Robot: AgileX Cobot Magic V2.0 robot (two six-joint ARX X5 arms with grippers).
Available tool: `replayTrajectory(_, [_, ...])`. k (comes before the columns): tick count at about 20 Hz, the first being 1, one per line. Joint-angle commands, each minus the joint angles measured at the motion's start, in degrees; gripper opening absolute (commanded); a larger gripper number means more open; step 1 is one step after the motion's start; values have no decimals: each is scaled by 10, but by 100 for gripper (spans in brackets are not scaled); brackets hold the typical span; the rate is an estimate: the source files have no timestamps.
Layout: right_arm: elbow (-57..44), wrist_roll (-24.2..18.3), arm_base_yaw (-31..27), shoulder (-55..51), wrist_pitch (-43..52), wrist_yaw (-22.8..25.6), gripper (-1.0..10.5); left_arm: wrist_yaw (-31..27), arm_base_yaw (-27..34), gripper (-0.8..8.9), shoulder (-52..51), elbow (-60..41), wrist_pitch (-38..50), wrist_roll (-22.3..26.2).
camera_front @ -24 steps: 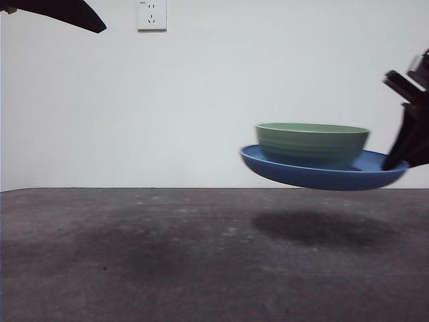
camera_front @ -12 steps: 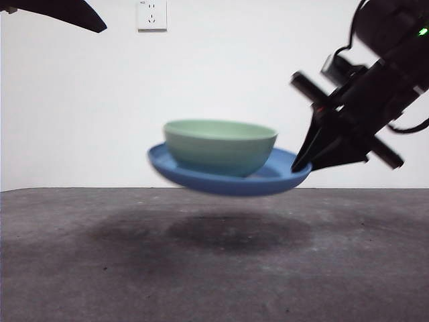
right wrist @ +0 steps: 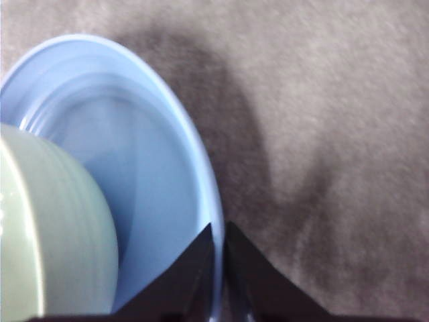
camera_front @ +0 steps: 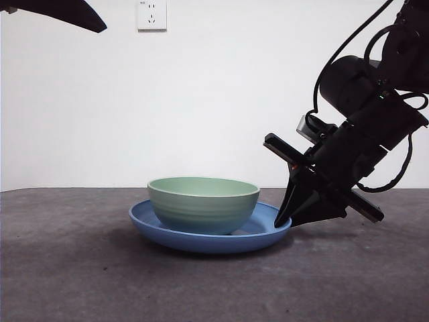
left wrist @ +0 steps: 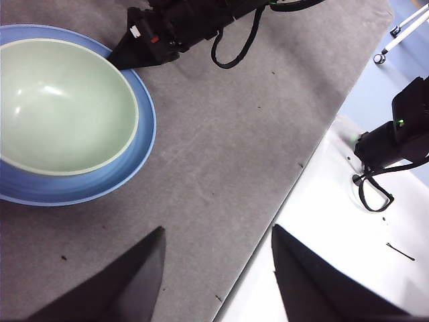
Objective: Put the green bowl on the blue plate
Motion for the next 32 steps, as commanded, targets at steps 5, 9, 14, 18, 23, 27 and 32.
replayTrajectory(5, [12, 2, 6, 3, 10, 2, 148, 3, -3, 257, 4, 3, 5, 7])
replayTrajectory(9, [12, 2, 6, -31, 4, 6, 210, 3, -3, 257, 4, 3, 5, 7])
replayTrajectory(14, [12, -41, 6, -145, -79, 44, 214, 3, -3, 257, 4, 3, 5, 7])
replayTrajectory(18, [12, -122, 6, -279, -200, 42, 214, 3, -3, 257, 4, 3, 5, 7])
replayTrajectory(23, [12, -193, 6, -412, -323, 40, 214, 3, -3, 257, 4, 3, 5, 7])
replayTrajectory(27, [12, -227, 6, -481, -400, 23, 214, 3, -3, 257, 4, 3, 5, 7])
replayTrajectory(32, [12, -253, 6, -543, -512, -43, 214, 3, -3, 257, 4, 3, 5, 7])
